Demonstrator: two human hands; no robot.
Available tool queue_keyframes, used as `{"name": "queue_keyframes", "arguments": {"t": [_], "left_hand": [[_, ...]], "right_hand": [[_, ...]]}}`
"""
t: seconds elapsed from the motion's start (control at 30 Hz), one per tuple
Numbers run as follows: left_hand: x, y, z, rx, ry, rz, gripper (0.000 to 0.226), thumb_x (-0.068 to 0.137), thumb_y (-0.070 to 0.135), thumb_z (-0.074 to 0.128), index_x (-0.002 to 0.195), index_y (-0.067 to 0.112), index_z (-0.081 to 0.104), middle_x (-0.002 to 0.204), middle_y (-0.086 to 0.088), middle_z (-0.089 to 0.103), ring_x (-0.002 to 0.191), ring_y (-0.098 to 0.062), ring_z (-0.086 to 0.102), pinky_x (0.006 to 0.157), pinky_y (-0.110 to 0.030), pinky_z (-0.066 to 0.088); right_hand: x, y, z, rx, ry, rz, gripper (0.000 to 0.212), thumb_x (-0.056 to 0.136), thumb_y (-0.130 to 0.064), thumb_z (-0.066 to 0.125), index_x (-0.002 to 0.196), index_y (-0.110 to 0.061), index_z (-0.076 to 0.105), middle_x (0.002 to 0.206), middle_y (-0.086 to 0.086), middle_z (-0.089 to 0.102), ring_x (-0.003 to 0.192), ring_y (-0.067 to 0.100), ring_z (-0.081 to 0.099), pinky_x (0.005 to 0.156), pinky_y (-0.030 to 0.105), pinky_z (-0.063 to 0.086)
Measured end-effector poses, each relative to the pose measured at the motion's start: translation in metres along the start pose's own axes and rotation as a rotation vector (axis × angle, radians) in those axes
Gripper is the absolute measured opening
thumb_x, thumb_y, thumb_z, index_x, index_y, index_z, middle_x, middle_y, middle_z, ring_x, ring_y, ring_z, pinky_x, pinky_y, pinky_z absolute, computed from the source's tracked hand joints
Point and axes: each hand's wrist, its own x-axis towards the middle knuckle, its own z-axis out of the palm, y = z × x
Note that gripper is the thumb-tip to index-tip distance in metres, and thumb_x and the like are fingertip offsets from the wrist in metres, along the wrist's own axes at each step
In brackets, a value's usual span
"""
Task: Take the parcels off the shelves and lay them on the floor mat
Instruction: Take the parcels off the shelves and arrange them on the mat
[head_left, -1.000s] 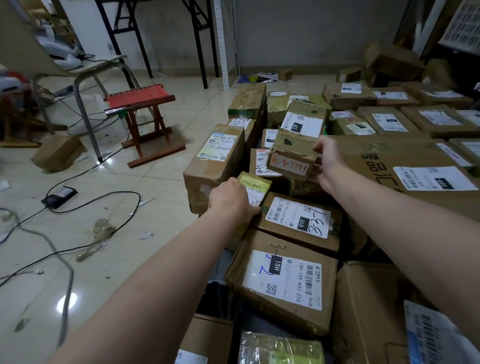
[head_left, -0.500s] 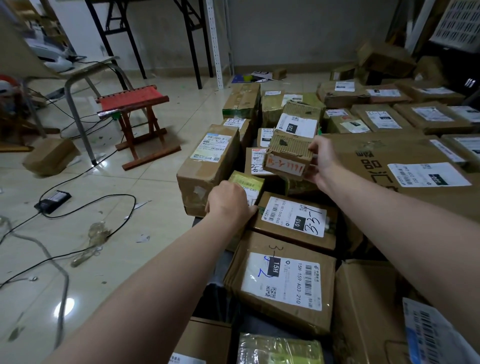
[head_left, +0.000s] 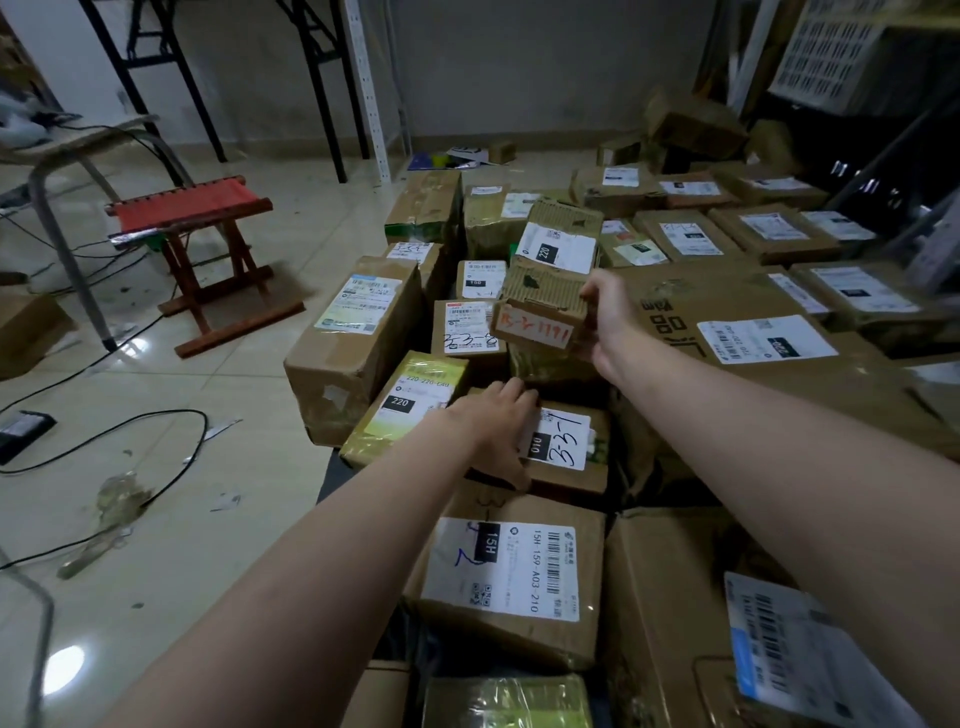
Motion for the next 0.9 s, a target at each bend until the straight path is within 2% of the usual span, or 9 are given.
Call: {"name": "queue_keyframes", "arguments": {"t": [0.1, 0.27, 0.43, 0.5, 0.57, 0.63, 0.7, 0.8, 0.9], "left_hand": [[0.006, 0.007, 0.003, 0.064, 0.065, -0.002, 0.117, 0.059, 0.068, 0.079, 0.149, 0.014, 0.026, 0.147, -0.01, 0.033, 0.132, -0.029, 0.034, 0.107, -0.043, 0.041], [0.006, 0.021, 0.013, 0.039, 0.143, -0.054, 0.111, 0.052, 0.079, 0.073, 0.135, 0.013, 0.038, 0.138, -0.01, 0.039, 0.121, -0.027, 0.039, 0.093, -0.04, 0.048], [-0.002, 0.017, 0.006, -0.154, 0.156, -0.148, 0.119, 0.054, 0.094, 0.055, 0.14, 0.013, 0.039, 0.138, -0.008, 0.045, 0.123, -0.026, 0.043, 0.097, -0.044, 0.047], [-0.007, 0.004, -0.004, -0.19, 0.22, -0.206, 0.102, 0.065, 0.094, 0.044, 0.13, 0.015, 0.049, 0.13, -0.008, 0.053, 0.11, -0.023, 0.049, 0.085, -0.04, 0.049], [-0.014, -0.013, -0.008, -0.154, 0.352, -0.346, 0.084, 0.072, 0.087, 0.048, 0.119, 0.016, 0.053, 0.119, -0.006, 0.059, 0.099, -0.021, 0.052, 0.071, -0.035, 0.046], [-0.027, -0.029, -0.006, -0.077, 0.37, -0.567, 0.09, 0.069, 0.081, 0.059, 0.127, 0.013, 0.048, 0.125, -0.009, 0.055, 0.111, -0.027, 0.052, 0.077, -0.039, 0.047], [-0.039, -0.04, 0.002, -0.058, 0.225, -0.736, 0.109, 0.063, 0.079, 0.067, 0.14, 0.009, 0.036, 0.136, -0.015, 0.045, 0.126, -0.033, 0.043, 0.091, -0.042, 0.046], [-0.05, -0.046, 0.018, -0.141, 0.04, -0.813, 0.122, 0.063, 0.071, 0.074, 0.149, 0.005, 0.018, 0.142, -0.02, 0.036, 0.13, -0.038, 0.04, 0.1, -0.045, 0.044], [-0.051, -0.049, 0.026, -0.254, 0.007, -0.813, 0.125, 0.065, 0.062, 0.079, 0.152, 0.005, 0.009, 0.141, -0.022, 0.037, 0.126, -0.039, 0.046, 0.099, -0.047, 0.047]], "right_hand": [[0.001, -0.005, -0.01, -0.018, 0.005, -0.003, 0.033, 0.085, -0.029, 0.051, 0.109, -0.009, 0.064, 0.099, 0.011, 0.071, 0.087, 0.024, 0.067, 0.064, 0.029, 0.052], [0.007, -0.012, -0.019, 0.02, -0.006, -0.02, 0.04, 0.087, -0.028, 0.049, 0.118, -0.007, 0.063, 0.106, 0.014, 0.07, 0.094, 0.028, 0.068, 0.072, 0.035, 0.057], [0.006, -0.012, -0.012, 0.015, -0.016, -0.023, 0.04, 0.086, -0.027, 0.05, 0.118, -0.005, 0.062, 0.107, 0.015, 0.07, 0.093, 0.029, 0.068, 0.078, 0.041, 0.058], [0.004, -0.012, -0.006, 0.01, -0.019, -0.024, 0.04, 0.086, -0.027, 0.05, 0.118, -0.006, 0.062, 0.105, 0.014, 0.07, 0.09, 0.028, 0.069, 0.075, 0.04, 0.06], [0.001, -0.012, 0.001, 0.017, -0.033, -0.026, 0.036, 0.086, -0.026, 0.05, 0.114, -0.008, 0.062, 0.1, 0.012, 0.07, 0.087, 0.027, 0.068, 0.071, 0.037, 0.059], [-0.001, -0.011, 0.007, 0.022, -0.053, -0.023, 0.03, 0.085, -0.026, 0.051, 0.108, -0.009, 0.061, 0.096, 0.011, 0.069, 0.086, 0.026, 0.068, 0.069, 0.035, 0.058], [-0.003, -0.008, 0.012, 0.01, -0.074, -0.031, 0.026, 0.085, -0.026, 0.05, 0.103, -0.01, 0.059, 0.094, 0.009, 0.068, 0.085, 0.024, 0.067, 0.066, 0.033, 0.056], [-0.004, -0.003, 0.017, -0.012, -0.099, -0.046, 0.028, 0.085, -0.028, 0.05, 0.105, -0.011, 0.06, 0.094, 0.008, 0.068, 0.087, 0.023, 0.066, 0.062, 0.03, 0.054], [-0.004, -0.002, 0.019, -0.015, -0.11, -0.051, 0.033, 0.084, -0.029, 0.051, 0.11, -0.01, 0.062, 0.096, 0.008, 0.069, 0.088, 0.023, 0.067, 0.058, 0.029, 0.053]]}}
